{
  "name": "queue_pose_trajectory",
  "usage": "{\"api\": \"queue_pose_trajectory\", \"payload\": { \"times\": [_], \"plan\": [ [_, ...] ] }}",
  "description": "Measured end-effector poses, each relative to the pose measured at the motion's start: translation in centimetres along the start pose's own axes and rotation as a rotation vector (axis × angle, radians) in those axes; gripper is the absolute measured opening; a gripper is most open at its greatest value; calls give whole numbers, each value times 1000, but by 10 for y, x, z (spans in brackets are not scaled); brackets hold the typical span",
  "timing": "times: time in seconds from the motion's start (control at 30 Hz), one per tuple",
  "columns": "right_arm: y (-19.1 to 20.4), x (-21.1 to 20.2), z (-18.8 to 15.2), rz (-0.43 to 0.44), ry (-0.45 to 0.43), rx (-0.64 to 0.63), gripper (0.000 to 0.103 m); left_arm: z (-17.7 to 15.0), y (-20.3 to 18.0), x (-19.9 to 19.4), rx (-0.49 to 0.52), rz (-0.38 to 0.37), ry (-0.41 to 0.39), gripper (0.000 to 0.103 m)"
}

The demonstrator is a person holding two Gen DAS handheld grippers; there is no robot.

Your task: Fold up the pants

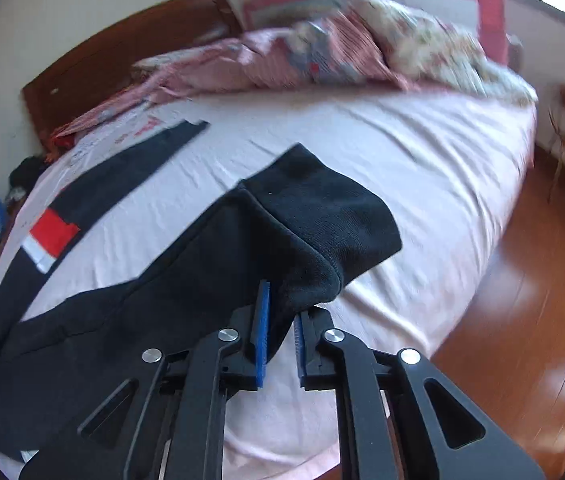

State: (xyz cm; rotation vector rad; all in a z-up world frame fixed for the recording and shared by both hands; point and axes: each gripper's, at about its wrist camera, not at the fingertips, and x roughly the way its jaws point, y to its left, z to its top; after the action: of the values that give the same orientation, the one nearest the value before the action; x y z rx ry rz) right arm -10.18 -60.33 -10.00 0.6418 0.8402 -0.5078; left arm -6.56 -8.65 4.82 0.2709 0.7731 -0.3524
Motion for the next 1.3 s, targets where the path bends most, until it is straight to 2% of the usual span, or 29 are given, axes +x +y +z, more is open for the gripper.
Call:
{"api": "queue_pose_trajectory", "payload": {
  "times": [0.03,0.07,0.13,0.2,0.23,0.27,0.33,0.37,0.43,0.47,0.57,0.6,0.67,0.73,0.83,0.87,0.93,1.0,1.07,1.13,1.3],
  "plan": [
    [-9,5,-6,12,27,74,13,-2,1,0,3,4,0,83],
    [-12,-2,-11,30,0,109,16,-1,4,-1,1,10,0,83],
    [0,-23,-16,-1,-56,50,16,-4,16,-4,-37,34,-9,87],
    [10,-41,-17,-48,-90,10,36,-8,35,-4,-89,75,-13,94],
    [11,-48,-15,-49,-106,8,59,-11,46,-2,-116,106,-11,95],
    [13,-55,-13,-64,-113,-2,63,-14,58,1,-140,135,2,96],
    [18,-64,-7,-146,-113,-41,63,-18,83,7,-170,207,40,96],
    [18,-65,-4,-178,-98,-43,72,-20,94,7,-180,249,45,96],
    [11,-59,2,-248,-15,-2,82,-25,120,4,-211,318,34,98],
    [6,-61,3,-248,-20,30,82,-27,134,2,-230,349,24,101],
    [6,-73,0,-215,-37,122,82,-30,171,3,-263,418,18,101],
    [13,-76,-2,-162,-37,142,82,-30,186,7,-277,427,23,101],
    [38,-78,-8,-53,-32,133,82,-27,211,14,-316,416,32,101],
    [74,-75,-13,19,-5,75,82,-24,240,25,-380,404,40,101],
    [141,-64,-26,130,48,-52,82,-17,282,45,-479,318,48,101],
    [164,-62,-30,152,57,-102,82,-15,293,52,-508,298,56,101],
    [213,-57,-42,198,81,-224,82,-10,315,69,-560,210,73,101],
    [259,-55,-56,237,83,-346,82,-6,337,87,-624,161,73,101],
    [298,-54,-72,273,95,-452,82,-4,349,105,-662,142,98,101],
    [330,-52,-85,317,112,-525,82,-3,369,127,-741,61,116,101],
    [382,-48,-108,379,143,-653,82,-9,404,170,-940,-36,154,101]
  ]
}}
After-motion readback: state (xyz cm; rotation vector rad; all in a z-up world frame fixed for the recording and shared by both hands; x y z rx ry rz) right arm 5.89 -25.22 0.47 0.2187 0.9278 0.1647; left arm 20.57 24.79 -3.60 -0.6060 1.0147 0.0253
